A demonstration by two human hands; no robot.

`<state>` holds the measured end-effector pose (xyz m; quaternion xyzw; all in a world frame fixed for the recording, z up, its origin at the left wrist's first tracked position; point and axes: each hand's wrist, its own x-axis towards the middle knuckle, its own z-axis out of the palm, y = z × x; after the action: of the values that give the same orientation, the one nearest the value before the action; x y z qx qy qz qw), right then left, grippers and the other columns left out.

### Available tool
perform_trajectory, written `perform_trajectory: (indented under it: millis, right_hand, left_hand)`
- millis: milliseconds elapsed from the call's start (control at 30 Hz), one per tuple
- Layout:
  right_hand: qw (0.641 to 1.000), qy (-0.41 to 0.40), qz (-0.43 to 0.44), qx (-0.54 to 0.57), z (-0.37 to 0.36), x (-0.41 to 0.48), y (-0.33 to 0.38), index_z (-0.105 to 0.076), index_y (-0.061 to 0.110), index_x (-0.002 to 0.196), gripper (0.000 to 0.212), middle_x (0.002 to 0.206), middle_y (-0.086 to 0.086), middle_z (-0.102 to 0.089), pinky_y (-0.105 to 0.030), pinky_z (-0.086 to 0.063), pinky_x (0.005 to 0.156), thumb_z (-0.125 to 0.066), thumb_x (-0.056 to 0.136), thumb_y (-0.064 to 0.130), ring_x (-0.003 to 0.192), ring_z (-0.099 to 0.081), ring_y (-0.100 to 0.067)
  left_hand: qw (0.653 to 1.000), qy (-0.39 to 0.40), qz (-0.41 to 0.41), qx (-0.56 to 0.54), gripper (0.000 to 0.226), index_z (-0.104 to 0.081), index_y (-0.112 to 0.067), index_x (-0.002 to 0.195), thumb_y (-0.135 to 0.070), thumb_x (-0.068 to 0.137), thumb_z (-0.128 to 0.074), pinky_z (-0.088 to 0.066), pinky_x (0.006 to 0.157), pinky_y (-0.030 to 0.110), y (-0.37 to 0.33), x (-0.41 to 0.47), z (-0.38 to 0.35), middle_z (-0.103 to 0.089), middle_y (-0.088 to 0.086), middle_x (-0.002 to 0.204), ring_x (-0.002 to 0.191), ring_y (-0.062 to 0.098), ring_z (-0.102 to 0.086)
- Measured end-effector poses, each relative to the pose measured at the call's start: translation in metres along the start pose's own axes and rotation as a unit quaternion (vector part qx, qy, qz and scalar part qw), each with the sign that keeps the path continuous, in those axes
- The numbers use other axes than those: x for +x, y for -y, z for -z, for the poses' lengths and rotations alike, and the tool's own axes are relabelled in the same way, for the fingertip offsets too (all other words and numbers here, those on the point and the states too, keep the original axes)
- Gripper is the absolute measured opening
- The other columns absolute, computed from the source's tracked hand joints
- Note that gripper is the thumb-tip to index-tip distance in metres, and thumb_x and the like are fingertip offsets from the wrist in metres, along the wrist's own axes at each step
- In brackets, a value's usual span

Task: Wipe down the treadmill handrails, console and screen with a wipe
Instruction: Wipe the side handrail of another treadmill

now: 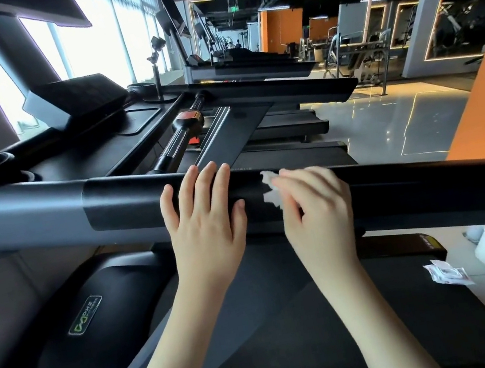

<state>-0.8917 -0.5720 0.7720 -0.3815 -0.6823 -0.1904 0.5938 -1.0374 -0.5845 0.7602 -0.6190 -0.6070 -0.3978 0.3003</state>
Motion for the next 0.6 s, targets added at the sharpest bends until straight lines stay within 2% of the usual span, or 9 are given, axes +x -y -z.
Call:
perform_trajectory:
  millis: [67, 200, 267, 400, 533, 600]
  right_hand:
    - [1.0, -0.015, 0.002, 0.007, 0.004, -0.006, -0.011, -0.076, 0.013, 0.092, 0.022, 0.098, 0.0, -0.072, -0.038, -0.049, 0.082, -0.061, 0.085, -0.002, 0.091, -0.062, -0.024]
    - [0.991, -0.097, -0.094, 0.007, 0.006, -0.014, -0.022, -0.077, 0.009, 0.089, 0.02, 0.091, -0.008, -0.065, -0.04, -0.048, 0.074, -0.066, 0.084, -0.006, 0.08, -0.055, -0.027]
    - [0.992, -0.087, -0.093, 0.002, -0.002, -0.029, -0.007, -0.076, 0.008, 0.084, 0.021, 0.087, -0.007, -0.064, -0.039, -0.048, 0.071, -0.061, 0.084, -0.006, 0.08, -0.053, -0.024]
    - [0.999, -0.014, -0.031, -0.01, -0.012, -0.05, 0.008, -0.074, 0.01, 0.079, 0.021, 0.083, -0.002, -0.066, -0.039, -0.048, 0.068, -0.056, 0.085, 0.0, 0.08, -0.054, -0.023]
    - [0.994, -0.085, -0.072, -0.018, -0.008, -0.041, -0.003, -0.075, 0.01, 0.078, 0.021, 0.082, -0.003, -0.066, -0.037, -0.048, 0.067, -0.061, 0.084, -0.004, 0.073, -0.054, -0.025]
    - [0.992, -0.096, -0.083, -0.006, -0.014, -0.049, 0.003, -0.075, 0.006, 0.08, 0.019, 0.083, -0.007, -0.067, -0.034, -0.048, 0.071, -0.059, 0.087, -0.004, 0.076, -0.053, -0.022]
  left_hand:
    - [1.0, 0.005, -0.01, -0.012, 0.048, -0.055, -0.011, 0.133, -0.034, 0.092, -0.043, -0.02, 0.11, 0.047, 0.003, 0.002, 0.003, -0.056, 0.006, 0.134, 0.13, 0.028, -0.044]
    - [0.999, 0.008, 0.008, -0.048, 0.05, -0.054, -0.012, 0.134, -0.036, 0.092, -0.042, -0.016, 0.113, 0.041, 0.018, 0.004, 0.007, -0.052, 0.006, 0.138, 0.134, 0.026, -0.04]
    - [0.999, 0.002, 0.012, -0.034, 0.05, -0.053, -0.011, 0.135, -0.037, 0.094, -0.041, -0.011, 0.115, 0.04, 0.021, 0.003, 0.006, -0.052, 0.008, 0.139, 0.135, 0.027, -0.038]
    - [0.999, 0.001, 0.004, -0.033, 0.049, -0.054, -0.01, 0.134, -0.035, 0.093, -0.042, -0.013, 0.115, 0.041, 0.021, 0.003, 0.005, -0.054, 0.008, 0.136, 0.133, 0.028, -0.039]
    - [0.999, 0.014, -0.007, -0.03, 0.05, -0.053, -0.011, 0.135, -0.035, 0.093, -0.043, -0.013, 0.114, 0.04, 0.024, 0.003, 0.008, -0.053, 0.007, 0.137, 0.133, 0.028, -0.04]
    - [0.999, 0.01, -0.005, -0.032, 0.049, -0.053, -0.01, 0.135, -0.034, 0.092, -0.044, -0.013, 0.114, 0.039, 0.023, 0.003, 0.008, -0.053, 0.007, 0.137, 0.133, 0.028, -0.041]
